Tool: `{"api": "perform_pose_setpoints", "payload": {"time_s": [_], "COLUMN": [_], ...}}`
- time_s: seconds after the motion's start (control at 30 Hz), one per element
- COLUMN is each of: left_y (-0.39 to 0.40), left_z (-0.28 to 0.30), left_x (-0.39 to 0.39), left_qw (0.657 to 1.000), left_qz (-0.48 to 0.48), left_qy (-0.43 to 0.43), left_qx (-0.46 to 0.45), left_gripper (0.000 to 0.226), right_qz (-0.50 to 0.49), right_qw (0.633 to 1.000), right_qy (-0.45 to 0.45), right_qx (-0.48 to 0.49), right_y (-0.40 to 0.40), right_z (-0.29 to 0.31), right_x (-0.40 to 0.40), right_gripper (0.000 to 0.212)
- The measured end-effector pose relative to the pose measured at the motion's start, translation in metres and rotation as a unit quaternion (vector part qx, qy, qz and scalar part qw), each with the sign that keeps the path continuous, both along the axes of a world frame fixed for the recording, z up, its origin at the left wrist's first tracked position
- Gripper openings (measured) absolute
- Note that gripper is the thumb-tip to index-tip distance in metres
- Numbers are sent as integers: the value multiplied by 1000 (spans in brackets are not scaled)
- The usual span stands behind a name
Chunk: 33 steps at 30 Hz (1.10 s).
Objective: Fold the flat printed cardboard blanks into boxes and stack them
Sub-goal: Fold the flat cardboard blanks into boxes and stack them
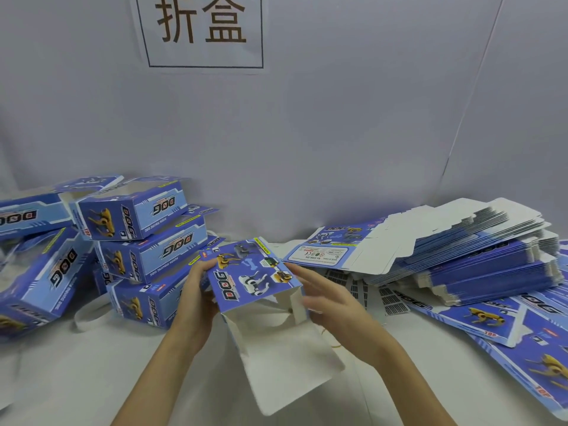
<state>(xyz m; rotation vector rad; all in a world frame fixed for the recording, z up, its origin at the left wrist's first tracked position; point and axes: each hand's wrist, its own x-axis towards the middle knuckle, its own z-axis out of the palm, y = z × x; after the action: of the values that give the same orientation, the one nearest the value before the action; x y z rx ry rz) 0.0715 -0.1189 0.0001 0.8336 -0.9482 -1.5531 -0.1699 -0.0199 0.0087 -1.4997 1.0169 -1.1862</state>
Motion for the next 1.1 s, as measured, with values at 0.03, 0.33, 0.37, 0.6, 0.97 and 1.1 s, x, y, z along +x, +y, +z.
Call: {"api": "perform_pose_setpoints", "payload": {"time_s": [0.03,0.33,0.37,0.6,0.97,1.1], "left_y": [0,24,29,-9,-18,-7], "left_z": [-2,18,19,24,20,19], "left_x": [2,-22,-25,-28,-30,-38], "left_qw": [1000,993,993,978,993,982], "left_qz": [17,-108,-110,-61,-59,-94], "left_qy": [-15,-49,-48,-202,-93,-155], "left_qx": [-18,29,17,5,-51,-49], "left_gripper": [6,26,29,37,38,53], "right_qz": [-9,-153,-171,-229,-220,-297], "right_qw": [999,984,981,971,969,944], "right_qy": [-41,-82,-87,-61,-110,-127], "right_qx": [11,-31,-42,-42,-38,-68], "right_y": [-2,-3,-4,-3,-6,-6], "right_z": [1,-12,-12,-17,-16,-14], "right_x": [-2,24,24,32,27,22], "right_gripper": [48,52,53,50,46,41]}}
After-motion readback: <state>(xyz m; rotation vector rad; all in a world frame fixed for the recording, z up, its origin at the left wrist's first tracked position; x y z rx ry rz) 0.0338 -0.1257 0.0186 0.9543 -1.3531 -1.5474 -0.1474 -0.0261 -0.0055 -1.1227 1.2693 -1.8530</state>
